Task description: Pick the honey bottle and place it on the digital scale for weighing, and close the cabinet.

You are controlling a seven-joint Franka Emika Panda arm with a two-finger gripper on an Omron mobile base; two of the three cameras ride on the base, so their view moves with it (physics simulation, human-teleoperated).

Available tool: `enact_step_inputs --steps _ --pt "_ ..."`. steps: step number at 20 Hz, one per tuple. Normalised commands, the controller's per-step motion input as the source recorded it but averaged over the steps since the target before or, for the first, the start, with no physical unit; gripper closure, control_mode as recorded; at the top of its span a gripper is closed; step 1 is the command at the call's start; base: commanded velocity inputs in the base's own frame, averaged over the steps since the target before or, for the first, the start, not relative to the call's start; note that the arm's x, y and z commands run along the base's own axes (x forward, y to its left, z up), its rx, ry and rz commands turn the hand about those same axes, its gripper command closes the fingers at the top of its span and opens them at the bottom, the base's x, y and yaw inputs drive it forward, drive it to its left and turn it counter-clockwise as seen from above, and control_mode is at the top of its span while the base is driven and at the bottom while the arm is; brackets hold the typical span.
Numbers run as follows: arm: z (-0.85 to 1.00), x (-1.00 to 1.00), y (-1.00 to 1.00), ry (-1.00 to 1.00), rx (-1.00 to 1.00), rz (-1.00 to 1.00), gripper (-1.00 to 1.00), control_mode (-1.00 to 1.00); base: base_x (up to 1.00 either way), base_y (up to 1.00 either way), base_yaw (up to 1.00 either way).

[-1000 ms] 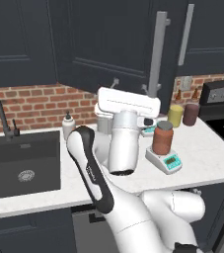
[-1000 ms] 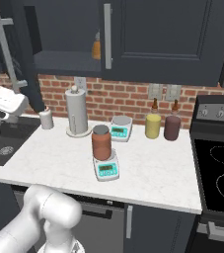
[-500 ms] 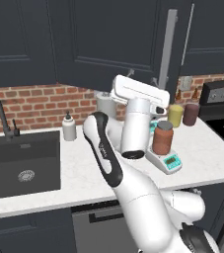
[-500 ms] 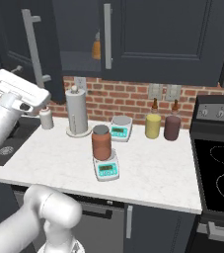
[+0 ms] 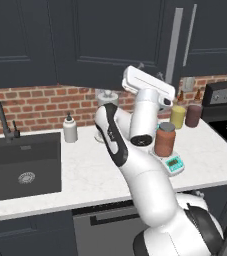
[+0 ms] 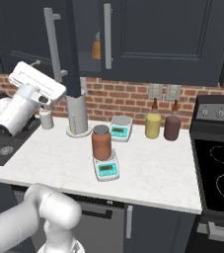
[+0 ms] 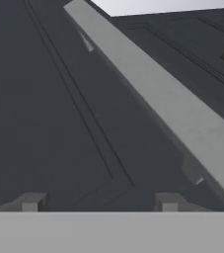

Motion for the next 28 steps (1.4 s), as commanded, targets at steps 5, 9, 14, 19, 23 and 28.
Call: enact_step_inputs --steps 5,9,14,19,23,28 --pt "0.00 0.53 -0.63 -0.01 0.08 0.00 -1.00 -1.00 0.00 0.00 0.00" --pt "0.00 0.57 -0.56 0.00 0.07 0.00 -1.00 -1.00 0.00 0.00 0.00" --pt "-0.03 0.55 -0.46 0.00 0.04 0.00 -1.00 -1.00 0.00 0.00 0.00" --pt "-0.14 0.61 -0.40 0.00 0.03 0.00 -1.00 -1.00 0.00 0.00 0.00" --pt "-0.42 0.62 -0.35 0.00 0.01 0.00 -1.00 -1.00 0.00 0.00 0.00" --pt "-0.61 0.85 -0.19 0.01 0.00 0.00 -1.00 -1.00 0.00 0.00 0.00"
